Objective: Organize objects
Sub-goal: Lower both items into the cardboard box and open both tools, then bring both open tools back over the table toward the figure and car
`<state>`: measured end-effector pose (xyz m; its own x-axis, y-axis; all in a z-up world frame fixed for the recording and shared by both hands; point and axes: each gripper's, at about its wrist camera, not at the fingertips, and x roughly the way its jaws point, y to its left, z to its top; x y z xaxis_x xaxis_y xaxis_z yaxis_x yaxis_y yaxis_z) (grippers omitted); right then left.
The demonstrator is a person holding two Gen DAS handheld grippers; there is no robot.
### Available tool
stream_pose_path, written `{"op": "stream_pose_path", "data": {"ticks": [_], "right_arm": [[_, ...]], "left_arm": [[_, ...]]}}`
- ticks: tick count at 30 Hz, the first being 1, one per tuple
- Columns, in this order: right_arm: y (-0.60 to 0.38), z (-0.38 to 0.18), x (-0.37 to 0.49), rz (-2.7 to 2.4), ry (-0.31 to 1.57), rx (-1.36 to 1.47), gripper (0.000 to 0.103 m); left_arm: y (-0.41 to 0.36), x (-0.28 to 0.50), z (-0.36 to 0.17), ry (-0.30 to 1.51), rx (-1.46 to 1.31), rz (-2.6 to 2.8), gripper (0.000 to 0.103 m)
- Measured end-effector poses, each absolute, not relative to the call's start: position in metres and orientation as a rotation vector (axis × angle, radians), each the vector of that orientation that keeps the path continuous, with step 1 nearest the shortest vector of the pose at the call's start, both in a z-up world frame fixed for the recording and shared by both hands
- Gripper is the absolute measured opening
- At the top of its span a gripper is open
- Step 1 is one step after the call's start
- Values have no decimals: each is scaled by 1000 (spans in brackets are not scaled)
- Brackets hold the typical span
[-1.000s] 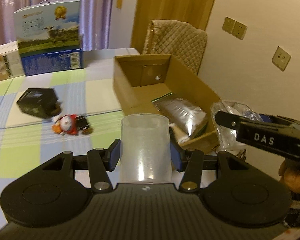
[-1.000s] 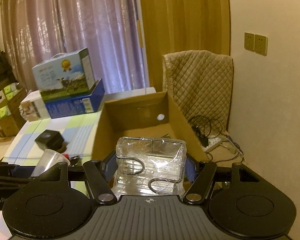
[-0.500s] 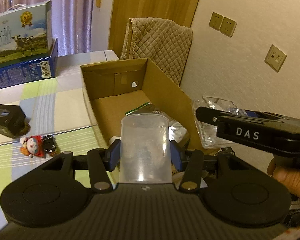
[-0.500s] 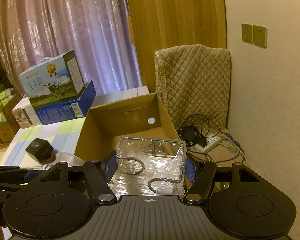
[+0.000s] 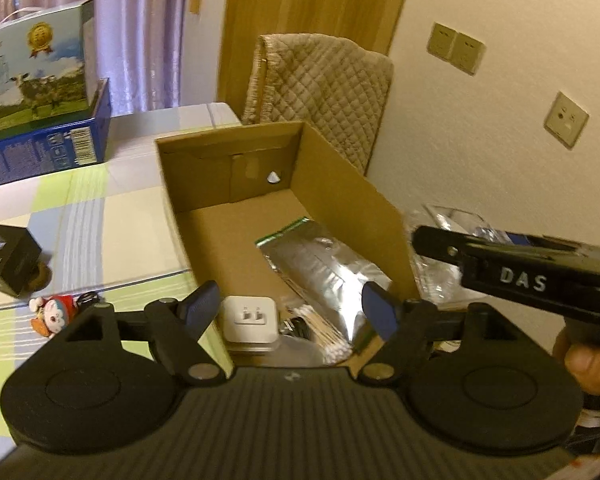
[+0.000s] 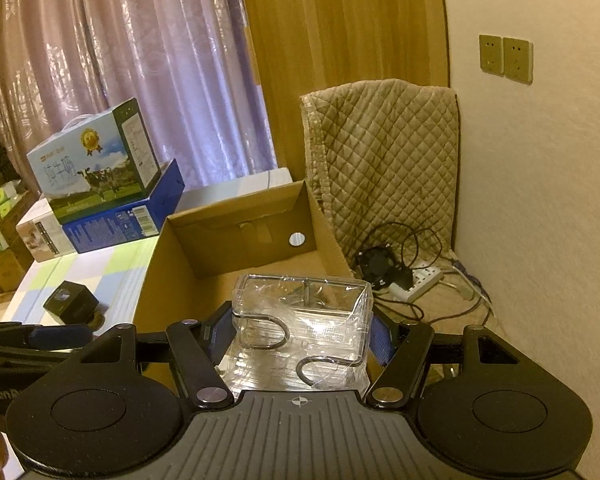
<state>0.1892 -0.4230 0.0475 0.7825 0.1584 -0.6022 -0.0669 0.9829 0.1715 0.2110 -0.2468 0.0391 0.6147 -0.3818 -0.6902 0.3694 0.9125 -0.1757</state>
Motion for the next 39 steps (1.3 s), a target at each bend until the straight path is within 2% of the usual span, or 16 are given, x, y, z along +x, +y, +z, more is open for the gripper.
{"op": "stream_pose_path", "data": {"ticks": [11,15,18,39], "right_arm": [[-410,43,196,153,671,188,64],[-415,40,202,174,686,263,72],[-417,45,199,159,663,269,74],[-350,57,127,270,691,239,74]], "left_arm": [[-213,208,39,805,-49,-371,74],[-204,205,38,811,-55,-352,74],[-197,203,37,814,-58,-338,74],[-118,152,39,797,-73,-237,78]]}}
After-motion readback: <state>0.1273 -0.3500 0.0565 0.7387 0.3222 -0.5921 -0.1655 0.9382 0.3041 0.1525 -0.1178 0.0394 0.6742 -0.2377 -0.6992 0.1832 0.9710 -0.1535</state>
